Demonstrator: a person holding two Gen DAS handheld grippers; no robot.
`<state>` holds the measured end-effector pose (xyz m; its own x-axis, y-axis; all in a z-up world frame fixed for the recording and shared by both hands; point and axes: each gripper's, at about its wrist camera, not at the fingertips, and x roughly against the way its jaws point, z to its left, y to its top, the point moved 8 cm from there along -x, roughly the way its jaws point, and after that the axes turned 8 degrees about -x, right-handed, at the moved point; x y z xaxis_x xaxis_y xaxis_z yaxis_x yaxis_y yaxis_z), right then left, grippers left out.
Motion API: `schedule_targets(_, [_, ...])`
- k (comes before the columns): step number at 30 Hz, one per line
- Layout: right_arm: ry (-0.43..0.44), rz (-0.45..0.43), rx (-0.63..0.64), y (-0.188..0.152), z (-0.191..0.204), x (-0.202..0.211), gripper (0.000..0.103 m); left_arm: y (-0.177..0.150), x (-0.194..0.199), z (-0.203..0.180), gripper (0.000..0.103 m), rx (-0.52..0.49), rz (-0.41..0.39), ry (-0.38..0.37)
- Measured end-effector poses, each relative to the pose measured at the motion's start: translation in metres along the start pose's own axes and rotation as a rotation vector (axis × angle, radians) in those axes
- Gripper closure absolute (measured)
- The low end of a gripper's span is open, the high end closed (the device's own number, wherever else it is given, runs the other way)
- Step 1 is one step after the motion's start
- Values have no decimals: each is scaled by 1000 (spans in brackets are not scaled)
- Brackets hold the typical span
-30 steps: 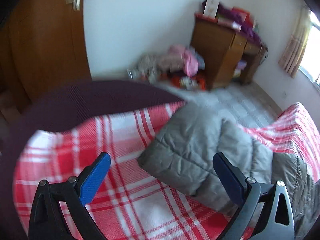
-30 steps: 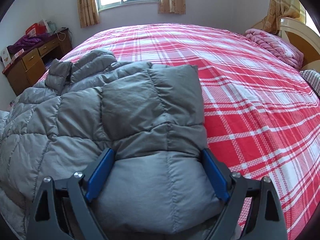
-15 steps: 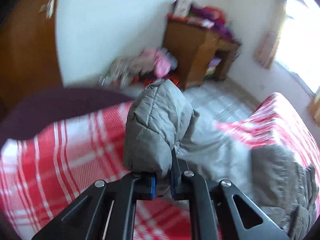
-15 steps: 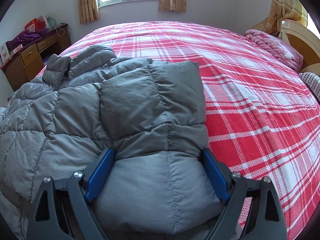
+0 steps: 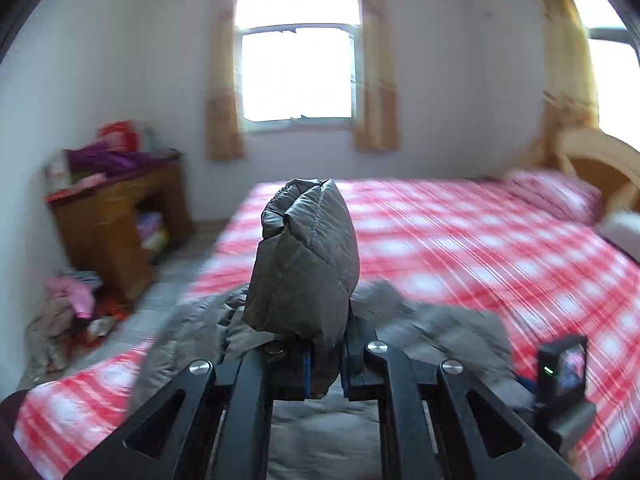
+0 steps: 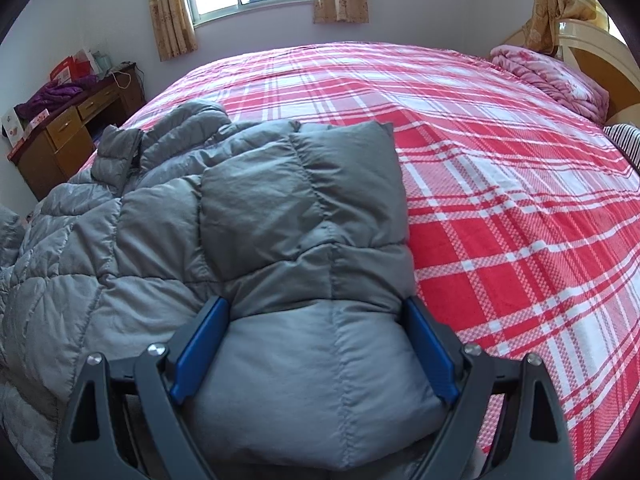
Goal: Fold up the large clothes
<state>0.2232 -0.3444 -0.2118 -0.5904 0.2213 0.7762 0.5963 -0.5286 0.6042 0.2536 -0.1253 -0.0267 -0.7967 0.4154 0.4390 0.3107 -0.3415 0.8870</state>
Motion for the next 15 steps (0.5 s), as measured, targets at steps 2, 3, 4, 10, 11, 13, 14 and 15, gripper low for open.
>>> schedule_targets(2, [7, -1, -8, 0, -1, 0, 12, -21, -33, -49, 90, -35, 93, -100])
schedule_targets(3, [12, -1, -14, 0, -1, 1, 12, -33, -48, -61, 89, -37, 149, -123])
schedule_targets(4, [16, -2, -17, 0, -2, 1, 12, -47, -58, -74, 88, -36, 209, -137])
schedule_targets(10, [60, -8, -61, 3, -7, 3, 12, -99, -76, -98, 83, -113, 358, -123])
schedule_targets(11, [67, -9, -68, 3, -7, 3, 12, -100, -71, -99, 82, -136, 350, -118])
schedule_targets(13, [72, -9, -76, 4, -8, 2, 12, -101, -67, -97, 74, -134, 356, -114])
schedule_targets(14, [74, -9, -78, 4, -8, 2, 12, -99, -62, -95, 70, -127, 364, -110])
schedule_targets(15, [74, -9, -78, 4, -8, 2, 12, -96, -58, -96, 58, -132, 369, -107])
